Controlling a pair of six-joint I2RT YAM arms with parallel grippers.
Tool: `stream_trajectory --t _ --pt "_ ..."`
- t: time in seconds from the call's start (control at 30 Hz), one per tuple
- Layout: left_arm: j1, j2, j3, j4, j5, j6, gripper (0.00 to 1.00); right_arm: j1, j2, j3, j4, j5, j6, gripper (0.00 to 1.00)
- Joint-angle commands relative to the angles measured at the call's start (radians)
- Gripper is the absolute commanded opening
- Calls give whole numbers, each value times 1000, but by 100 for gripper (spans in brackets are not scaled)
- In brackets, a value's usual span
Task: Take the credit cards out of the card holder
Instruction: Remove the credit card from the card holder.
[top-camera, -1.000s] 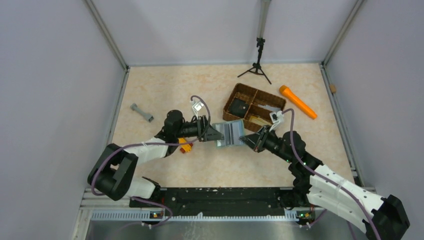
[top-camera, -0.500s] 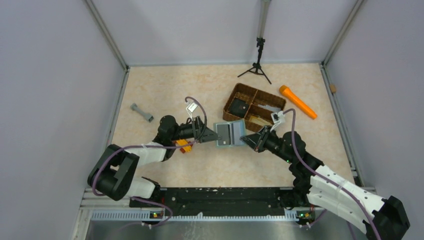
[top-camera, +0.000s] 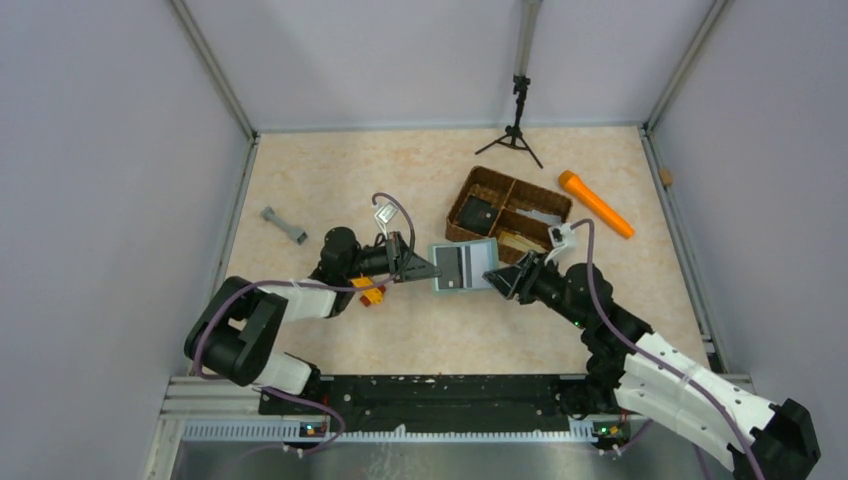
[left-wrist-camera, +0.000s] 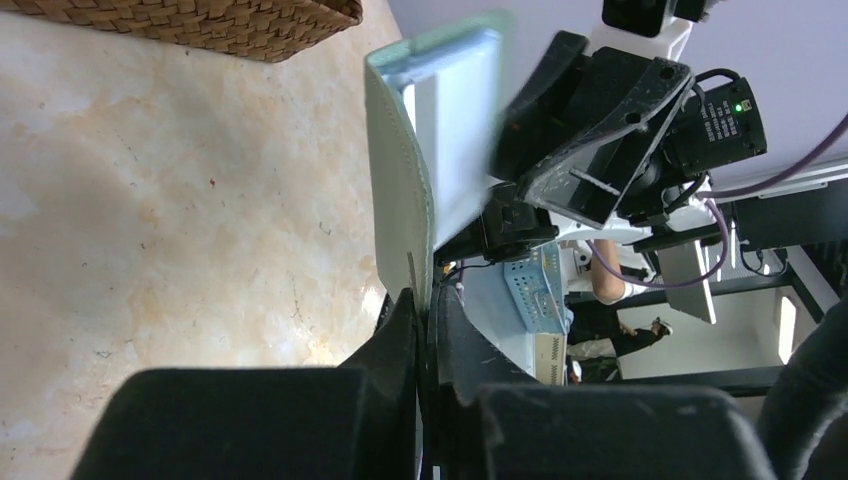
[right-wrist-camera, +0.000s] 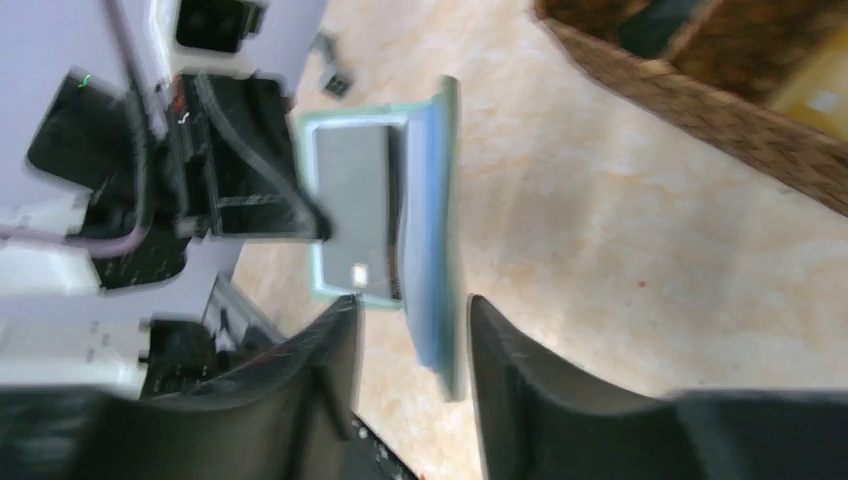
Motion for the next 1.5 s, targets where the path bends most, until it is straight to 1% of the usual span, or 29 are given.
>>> stream_trajectory --t 0.0,0.03,0.07,0.13,0.2,0.27,0.4,0.47,0.6,0.83,1.03,1.23,1.3,1.43,1.47 --pt "11 3 18 107 23 -29 0 3 -10 115 -247 240 -66 55" --pt "11 0 19 103 27 -29 0 3 -2 146 -295 287 -98 58" --pt "11 -2 18 100 30 -29 0 4 3 167 -327 296 -128 59" --pt "11 -12 16 87 32 -22 0 3 -1 186 -335 267 -176 58" --pt "11 -21 16 66 30 -10 0 3 -19 187 -291 197 -213 54" --pt "11 -32 16 47 27 1 0 3 -28 176 -206 103 -229 48" --pt "11 -41 17 58 38 -10 0 3 52 167 -50 -89 -192 43" --pt "9 -40 11 115 55 -43 0 3 117 175 -2 -147 -163 41" --pt "8 -30 -7 288 89 -156 0 3 196 168 100 -201 -105 39" --pt "4 36 -20 661 131 -374 0 4 231 158 181 -244 -25 39" --pt "-13 16 -5 667 140 -390 0 3 239 150 269 -306 67 36" --pt "-14 -17 -5 668 137 -399 0 2 218 126 367 -318 143 23" --pt "-14 -23 -8 667 131 -399 0 2 201 107 411 -314 166 16" --pt "-19 -32 -11 667 119 -399 0 2 181 74 502 -315 205 11" --pt "-21 -34 -11 667 117 -400 0 2 182 71 510 -316 211 8"
